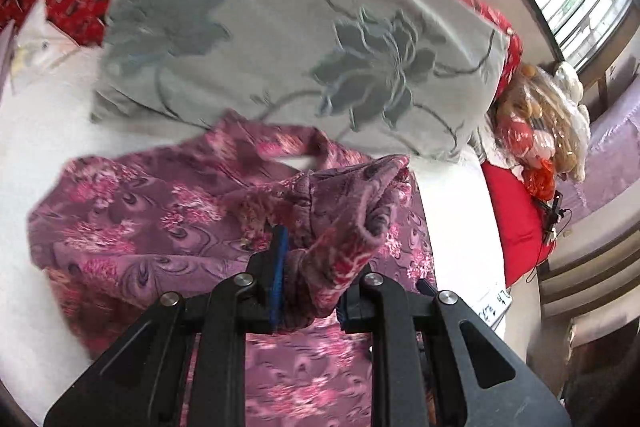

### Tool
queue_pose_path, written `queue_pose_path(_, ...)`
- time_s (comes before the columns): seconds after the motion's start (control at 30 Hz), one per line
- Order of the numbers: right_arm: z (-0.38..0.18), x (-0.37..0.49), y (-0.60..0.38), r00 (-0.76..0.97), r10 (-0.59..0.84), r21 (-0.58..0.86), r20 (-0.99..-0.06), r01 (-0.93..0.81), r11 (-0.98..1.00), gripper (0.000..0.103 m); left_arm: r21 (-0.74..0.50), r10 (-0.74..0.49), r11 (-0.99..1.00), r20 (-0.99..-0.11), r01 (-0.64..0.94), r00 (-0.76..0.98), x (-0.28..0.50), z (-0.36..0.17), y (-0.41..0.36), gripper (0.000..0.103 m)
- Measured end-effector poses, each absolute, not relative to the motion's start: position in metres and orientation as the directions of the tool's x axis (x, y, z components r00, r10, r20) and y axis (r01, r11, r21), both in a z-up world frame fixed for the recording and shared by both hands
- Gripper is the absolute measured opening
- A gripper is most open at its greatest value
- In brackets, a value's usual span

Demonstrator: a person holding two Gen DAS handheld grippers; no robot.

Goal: Fold small clothes

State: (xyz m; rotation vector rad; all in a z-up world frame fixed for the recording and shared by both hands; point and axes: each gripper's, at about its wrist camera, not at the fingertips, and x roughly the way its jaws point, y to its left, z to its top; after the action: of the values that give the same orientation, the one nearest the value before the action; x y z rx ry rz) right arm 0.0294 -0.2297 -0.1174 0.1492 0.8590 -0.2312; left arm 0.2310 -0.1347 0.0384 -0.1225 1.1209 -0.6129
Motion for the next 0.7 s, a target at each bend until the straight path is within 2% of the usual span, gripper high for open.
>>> queue_pose_path(0.23, -0.119, 0.029, -0.225, 0.643, -0.145, 0.031, -0.752, 0.255, 0.967, 0.096, -0.409, -0.469, 0.868, -0.862, 0.282, 0.192, 0.230, -0.026, -0.169, 0.019)
queue_pose_path(0.37, -0.119, 0.029, -0.223, 0.645, -0.144, 0.029, -0.751, 0.249, 0.968, 0.097, -0.387, -0.422, 0.892, -0.898, 0.232, 0.123, 0.227, -0.057, -0.177, 0.028)
queue_pose_path(0.47, -0.120, 0.030, -0.225, 0.646, -0.135, 0.038, -0.751, 0.247, 0.968, 0.098, -0.399, -0.438, 0.883, -0.889, 0.247, 0.131, 0.221, -0.051, -0.172, 0.033)
queue_pose_path(0.57, -0.119, 0.031, -0.226, 0.639, -0.123, 0.046, -0.759, 0.241, 0.969, 0.098, -0.481, -0.523, 0.841, -0.839, 0.247, 0.150, 0.220, -0.022, -0.149, 0.035)
queue_pose_path(0.7, -0.108, 0.037, -0.237, 0.608, -0.061, 0.110, -0.792, 0.239, 0.965, 0.096, -0.539, -0.585, 0.810, -0.772, 0.231, 0.249, 0.202, 0.008, -0.087, 0.053)
